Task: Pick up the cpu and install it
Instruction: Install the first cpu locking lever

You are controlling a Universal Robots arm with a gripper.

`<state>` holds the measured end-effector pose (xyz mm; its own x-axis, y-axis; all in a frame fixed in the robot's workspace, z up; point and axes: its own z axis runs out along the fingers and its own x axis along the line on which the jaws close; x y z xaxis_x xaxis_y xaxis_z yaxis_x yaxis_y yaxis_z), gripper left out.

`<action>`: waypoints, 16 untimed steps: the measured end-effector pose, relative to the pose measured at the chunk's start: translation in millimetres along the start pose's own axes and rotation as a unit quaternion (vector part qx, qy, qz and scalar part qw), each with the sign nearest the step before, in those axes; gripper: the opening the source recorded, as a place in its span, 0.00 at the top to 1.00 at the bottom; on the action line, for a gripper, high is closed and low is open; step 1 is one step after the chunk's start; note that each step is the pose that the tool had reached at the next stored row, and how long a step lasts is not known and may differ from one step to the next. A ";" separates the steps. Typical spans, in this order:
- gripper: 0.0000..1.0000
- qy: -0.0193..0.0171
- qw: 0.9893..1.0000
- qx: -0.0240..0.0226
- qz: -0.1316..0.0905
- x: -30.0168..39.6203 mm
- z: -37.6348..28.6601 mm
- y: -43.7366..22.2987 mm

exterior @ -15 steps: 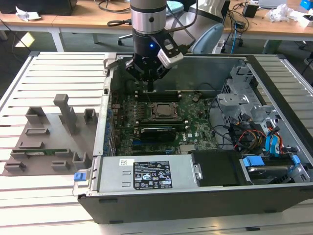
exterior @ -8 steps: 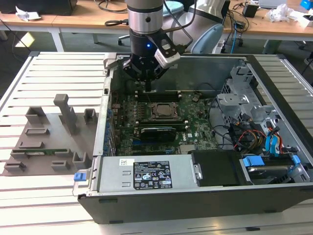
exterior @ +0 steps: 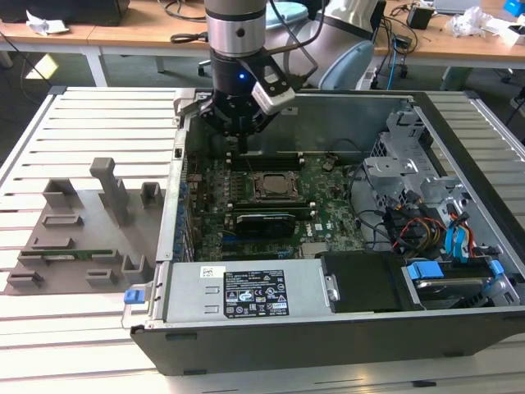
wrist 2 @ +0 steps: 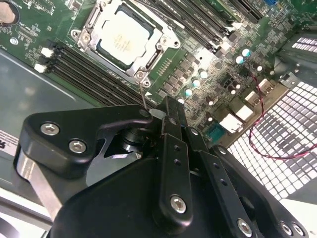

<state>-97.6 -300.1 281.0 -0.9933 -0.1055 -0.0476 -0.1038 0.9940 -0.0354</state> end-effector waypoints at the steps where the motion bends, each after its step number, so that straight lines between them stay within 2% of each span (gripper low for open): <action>1: 0.89 0.000 1.000 0.000 0.000 1.2 0.0 0.3; 6: 0.89 0.000 1.000 0.000 0.000 5.7 2.0 5.1; 8: 0.89 0.000 1.000 0.000 0.000 6.9 5.5 11.8; 9: 0.89 0.000 1.000 0.000 0.000 8.9 7.0 18.1; 10: 0.89 0.000 1.000 0.000 0.000 11.2 8.5 21.5; 14: 0.89 0.000 1.000 0.000 0.000 11.2 14.1 22.7; 15: 0.89 0.000 1.000 0.000 0.000 9.8 14.7 22.6; 16: 0.89 0.000 1.000 0.000 0.000 5.4 15.5 22.2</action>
<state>-104.5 -279.1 264.5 -0.9933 -0.1054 -0.0473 -0.1037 0.9940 -0.0356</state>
